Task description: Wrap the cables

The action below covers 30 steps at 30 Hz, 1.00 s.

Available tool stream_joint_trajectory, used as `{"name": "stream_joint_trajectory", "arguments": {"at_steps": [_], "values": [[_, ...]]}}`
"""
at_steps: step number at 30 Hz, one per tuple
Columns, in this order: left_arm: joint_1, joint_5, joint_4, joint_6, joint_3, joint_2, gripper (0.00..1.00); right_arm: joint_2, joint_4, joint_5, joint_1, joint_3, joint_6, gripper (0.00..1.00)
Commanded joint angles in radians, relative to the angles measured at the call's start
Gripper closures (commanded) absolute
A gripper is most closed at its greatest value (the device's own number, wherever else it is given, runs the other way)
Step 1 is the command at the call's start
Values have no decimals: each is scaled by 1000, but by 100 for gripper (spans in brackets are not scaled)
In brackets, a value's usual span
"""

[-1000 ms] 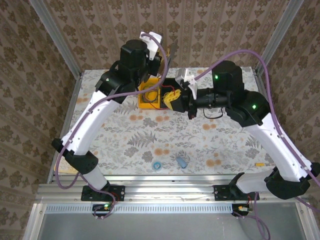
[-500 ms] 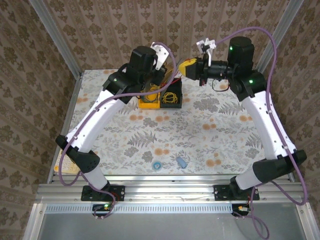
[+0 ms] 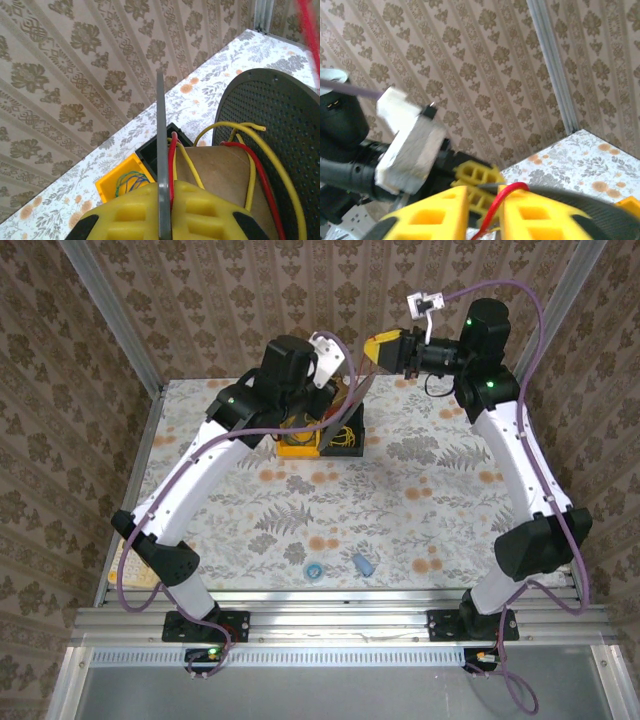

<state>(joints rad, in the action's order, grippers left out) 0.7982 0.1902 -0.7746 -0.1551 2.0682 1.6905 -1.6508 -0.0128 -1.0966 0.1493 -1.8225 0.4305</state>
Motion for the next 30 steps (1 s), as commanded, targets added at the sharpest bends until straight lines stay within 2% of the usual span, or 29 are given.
{"name": "stream_joint_trajectory", "arguments": {"at_steps": [1,4,5,12,17,20,23,30], "values": [[13,-19,-4,-24,38,-47,100,-30,177,-8,-13,-3,116,65],[9,8,-20,-18,60,-33,100,-14,210,-17,-6,45,125,43],[5,12,-26,-12,71,-25,100,-2,206,-16,-2,61,111,39],[-16,27,-81,32,155,34,100,111,124,3,7,182,7,26],[-27,15,-100,44,226,60,100,252,15,100,7,342,-164,13],[-27,-3,-131,41,300,81,100,354,-14,194,0,460,-241,0],[-24,-28,-153,39,343,86,100,407,19,270,-24,584,-237,0],[-10,-91,-168,44,385,52,100,392,230,261,-102,779,-83,0]]}}
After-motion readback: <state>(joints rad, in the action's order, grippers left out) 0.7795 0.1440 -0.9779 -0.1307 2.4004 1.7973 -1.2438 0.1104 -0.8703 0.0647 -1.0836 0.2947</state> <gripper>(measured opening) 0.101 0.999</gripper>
